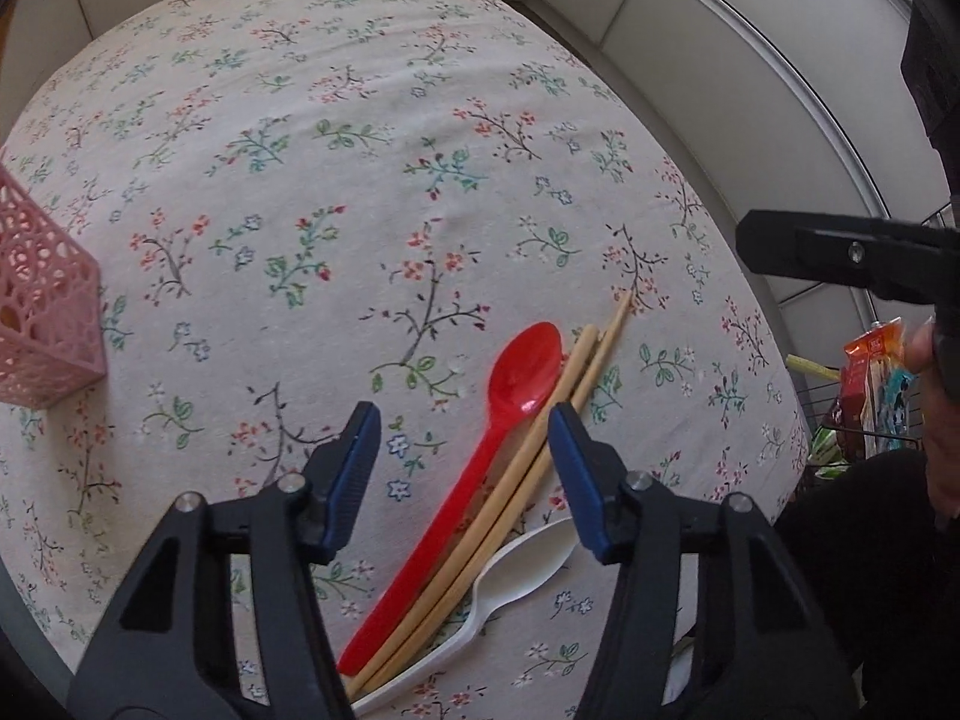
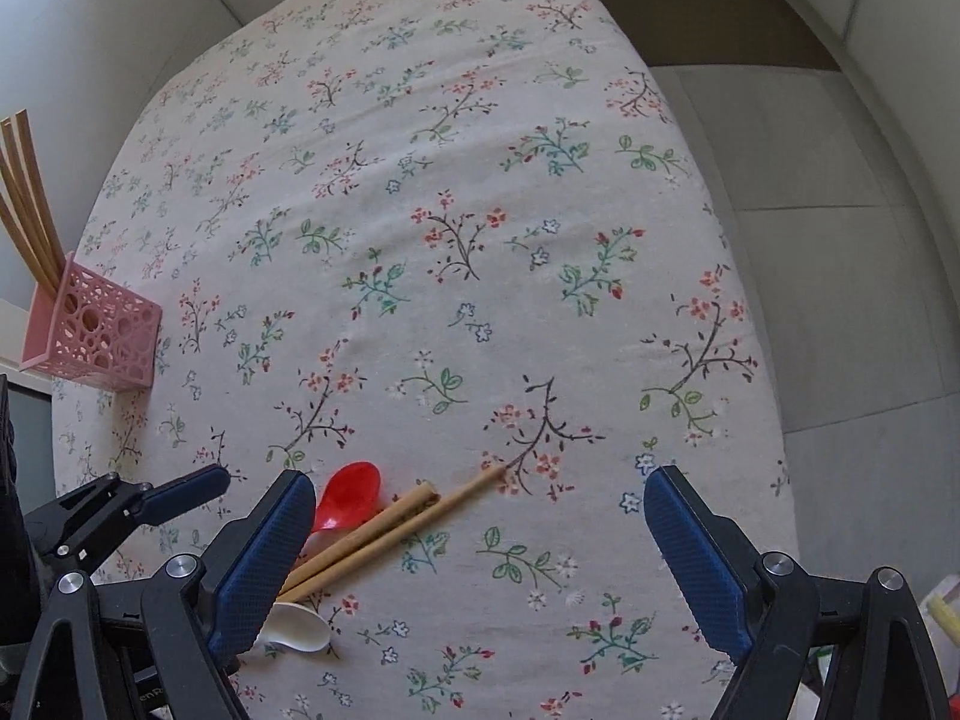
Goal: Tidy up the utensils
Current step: 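Move both tools back to the utensils and grasp the red spoon with the left tool, then close the right tool on a wooden chopstick while the left tool holds the red spoon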
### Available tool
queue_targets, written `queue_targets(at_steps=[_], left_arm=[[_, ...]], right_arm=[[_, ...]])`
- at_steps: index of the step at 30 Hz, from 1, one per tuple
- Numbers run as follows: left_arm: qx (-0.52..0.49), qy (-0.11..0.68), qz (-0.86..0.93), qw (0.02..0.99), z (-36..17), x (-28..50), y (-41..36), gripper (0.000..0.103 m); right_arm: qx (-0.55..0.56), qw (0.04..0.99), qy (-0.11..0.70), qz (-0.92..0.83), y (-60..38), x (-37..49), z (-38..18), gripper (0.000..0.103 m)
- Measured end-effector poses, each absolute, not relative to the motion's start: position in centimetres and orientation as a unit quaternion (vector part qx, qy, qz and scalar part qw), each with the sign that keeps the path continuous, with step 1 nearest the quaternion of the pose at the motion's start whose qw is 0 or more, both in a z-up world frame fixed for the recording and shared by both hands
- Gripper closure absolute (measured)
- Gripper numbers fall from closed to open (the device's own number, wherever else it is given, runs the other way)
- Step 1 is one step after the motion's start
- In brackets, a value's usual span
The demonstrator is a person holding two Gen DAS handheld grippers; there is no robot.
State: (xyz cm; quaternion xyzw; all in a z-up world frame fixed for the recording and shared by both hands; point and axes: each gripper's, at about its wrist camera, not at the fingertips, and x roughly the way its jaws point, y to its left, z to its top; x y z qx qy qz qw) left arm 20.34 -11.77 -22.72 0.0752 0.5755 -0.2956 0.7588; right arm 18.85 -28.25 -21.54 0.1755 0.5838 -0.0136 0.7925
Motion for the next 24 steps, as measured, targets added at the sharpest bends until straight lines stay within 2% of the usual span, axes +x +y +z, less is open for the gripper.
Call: queue_targets(at_steps=[13, 14, 15, 18, 24], left_arm=[[0.096, 0.575, -0.311, 0.75, -24.4, 21.8, -15.6, 0.073], [0.095, 0.576, -0.312, 0.75, -24.4, 21.9, -15.7, 0.079], [0.094, 0.577, -0.31, 0.75, -24.5, 22.0, -15.7, 0.089], [0.087, 0.579, -0.304, 0.752, -24.7, 22.4, -15.6, 0.095], [0.069, 0.579, -0.298, 0.756, -24.7, 23.0, -14.7, 0.099]], right_arm=[[0.198, 0.78, 0.593, -0.028, -30.6, 18.6, -22.6, 0.01], [0.199, 0.779, 0.594, -0.029, -30.7, 18.6, -22.7, 0.01], [0.199, 0.778, 0.595, -0.029, -30.8, 18.6, -22.7, 0.01], [0.201, 0.775, 0.599, -0.029, -30.8, 18.6, -23.1, 0.01], [0.197, 0.767, 0.61, -0.024, -30.2, 18.8, -23.9, 0.01]])
